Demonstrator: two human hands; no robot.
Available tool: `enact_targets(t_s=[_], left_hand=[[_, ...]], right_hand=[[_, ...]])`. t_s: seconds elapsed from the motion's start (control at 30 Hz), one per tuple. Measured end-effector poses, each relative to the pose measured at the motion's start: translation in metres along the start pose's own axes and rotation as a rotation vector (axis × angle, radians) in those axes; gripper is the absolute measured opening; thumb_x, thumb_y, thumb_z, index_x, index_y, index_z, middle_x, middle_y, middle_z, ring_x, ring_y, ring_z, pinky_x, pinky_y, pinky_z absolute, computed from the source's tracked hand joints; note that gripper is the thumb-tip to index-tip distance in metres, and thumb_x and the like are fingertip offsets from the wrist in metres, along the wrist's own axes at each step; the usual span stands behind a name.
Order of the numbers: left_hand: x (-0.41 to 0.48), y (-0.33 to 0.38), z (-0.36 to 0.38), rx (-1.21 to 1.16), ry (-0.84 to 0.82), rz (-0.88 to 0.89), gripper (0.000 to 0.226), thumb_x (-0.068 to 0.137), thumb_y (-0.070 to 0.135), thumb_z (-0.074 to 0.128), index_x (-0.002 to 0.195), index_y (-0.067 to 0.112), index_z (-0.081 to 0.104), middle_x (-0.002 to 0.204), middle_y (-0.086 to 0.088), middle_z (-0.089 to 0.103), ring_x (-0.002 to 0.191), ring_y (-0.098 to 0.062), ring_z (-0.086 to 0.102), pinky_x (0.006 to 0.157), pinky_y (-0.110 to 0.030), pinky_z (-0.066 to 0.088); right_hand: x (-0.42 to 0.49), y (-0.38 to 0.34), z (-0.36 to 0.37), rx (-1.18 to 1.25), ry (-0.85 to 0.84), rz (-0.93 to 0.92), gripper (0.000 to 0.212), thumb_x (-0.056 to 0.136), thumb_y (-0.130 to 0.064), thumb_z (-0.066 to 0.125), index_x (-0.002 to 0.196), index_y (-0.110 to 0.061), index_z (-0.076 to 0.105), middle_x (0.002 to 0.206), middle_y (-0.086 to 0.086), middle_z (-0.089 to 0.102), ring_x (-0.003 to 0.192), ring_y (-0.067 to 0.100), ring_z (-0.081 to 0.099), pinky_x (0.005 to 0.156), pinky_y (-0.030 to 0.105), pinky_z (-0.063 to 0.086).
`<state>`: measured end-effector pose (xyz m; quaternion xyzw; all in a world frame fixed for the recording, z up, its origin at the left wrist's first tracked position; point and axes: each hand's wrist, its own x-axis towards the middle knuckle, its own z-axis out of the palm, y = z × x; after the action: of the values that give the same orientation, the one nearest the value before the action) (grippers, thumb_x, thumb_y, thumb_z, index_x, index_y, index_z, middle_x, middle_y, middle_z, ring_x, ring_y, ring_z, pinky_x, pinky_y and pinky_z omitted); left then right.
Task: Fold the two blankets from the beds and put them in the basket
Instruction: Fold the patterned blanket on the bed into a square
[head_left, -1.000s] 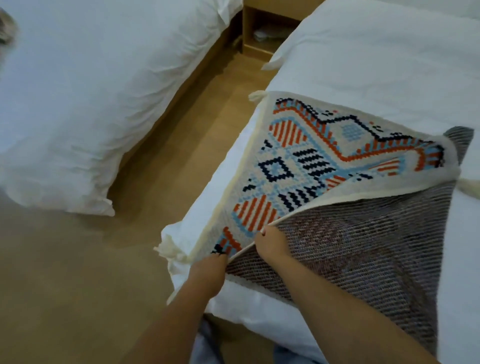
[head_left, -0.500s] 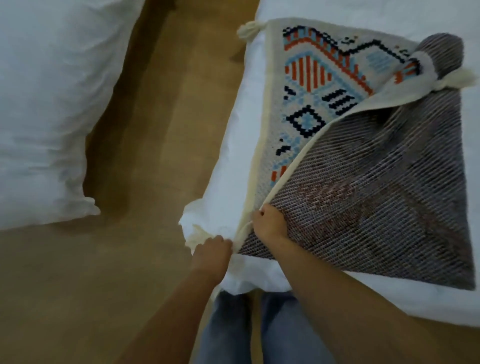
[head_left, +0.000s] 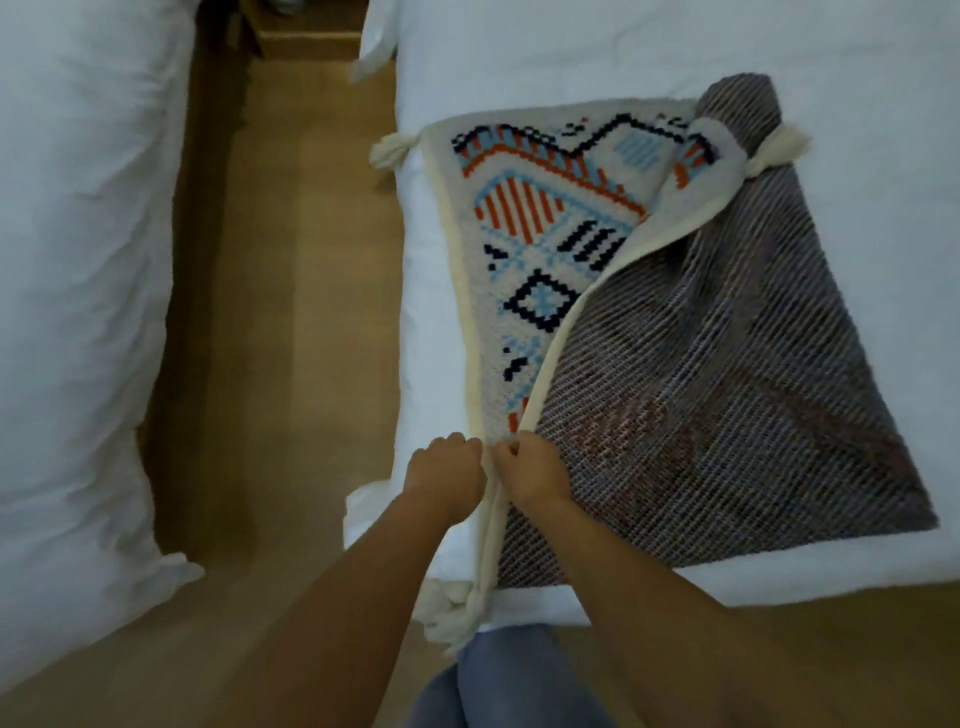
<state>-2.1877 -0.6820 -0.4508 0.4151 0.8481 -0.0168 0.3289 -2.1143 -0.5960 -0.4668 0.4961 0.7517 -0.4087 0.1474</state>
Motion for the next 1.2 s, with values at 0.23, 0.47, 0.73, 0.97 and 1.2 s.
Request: enact_targets(t_s=[0.23, 0.47, 0.73, 0.97, 1.2], left_hand=[[0.045, 0.015, -0.108, 0.188, -0.045, 0.202, 0.029, 0.097, 0.022, 0.035, 0.119, 0.009, 0.047, 0.119, -0.013, 0.05, 0.107, -0.031, 0.051, 0.084, -0.038, 0.04], [0.071, 0.03, -0.191, 0.331, -0.004, 0.403, 0.021, 0.097, 0.02, 0.037, 0.11, 0.008, 0.048, 0.113, -0.014, 0.051, 0.1, -0.032, 0.052, 0.077, -0.038, 0.039], [0.087, -0.015, -0.27, 0.494, 0.046, 0.673, 0.027, 0.098, 0.019, 0.034, 0.119, 0.008, 0.047, 0.118, -0.014, 0.052, 0.104, -0.032, 0.052, 0.084, -0.04, 0.042], [0.108, -0.009, -0.316, 0.564, 0.103, 0.779, 0.027, 0.096, 0.018, 0.036, 0.119, 0.011, 0.049, 0.117, -0.011, 0.055, 0.101, -0.029, 0.056, 0.079, -0.038, 0.045], [0.147, 0.039, -0.334, 0.675, 0.102, 0.864, 0.024, 0.096, 0.02, 0.036, 0.114, 0.01, 0.049, 0.116, -0.011, 0.054, 0.102, -0.029, 0.054, 0.074, -0.034, 0.037]], right_hand=[[0.021, -0.041, -0.064, 0.086, 0.128, 0.096, 0.04, 0.094, -0.026, 0.042, 0.056, -0.018, 0.03, 0.062, 0.003, 0.04, 0.06, 0.019, 0.043, 0.054, 0.026, 0.03], [0.022, -0.083, -0.112, 0.164, 0.299, 0.182, 0.042, 0.096, -0.025, 0.043, 0.057, -0.017, 0.03, 0.059, 0.001, 0.034, 0.051, 0.013, 0.031, 0.047, 0.028, 0.025], [0.011, -0.16, -0.11, 0.179, 0.464, 0.335, 0.04, 0.095, -0.021, 0.04, 0.058, -0.017, 0.026, 0.059, 0.002, 0.029, 0.052, 0.014, 0.027, 0.059, 0.03, 0.028], [0.016, -0.191, -0.121, 0.276, 0.546, 0.388, 0.03, 0.091, -0.024, 0.042, 0.063, -0.017, 0.035, 0.065, 0.0, 0.039, 0.061, 0.018, 0.04, 0.055, 0.027, 0.031], [0.051, -0.176, -0.168, 0.431, 0.669, 0.395, 0.034, 0.091, -0.022, 0.045, 0.06, -0.02, 0.031, 0.062, -0.001, 0.038, 0.053, 0.012, 0.035, 0.047, 0.026, 0.025]])
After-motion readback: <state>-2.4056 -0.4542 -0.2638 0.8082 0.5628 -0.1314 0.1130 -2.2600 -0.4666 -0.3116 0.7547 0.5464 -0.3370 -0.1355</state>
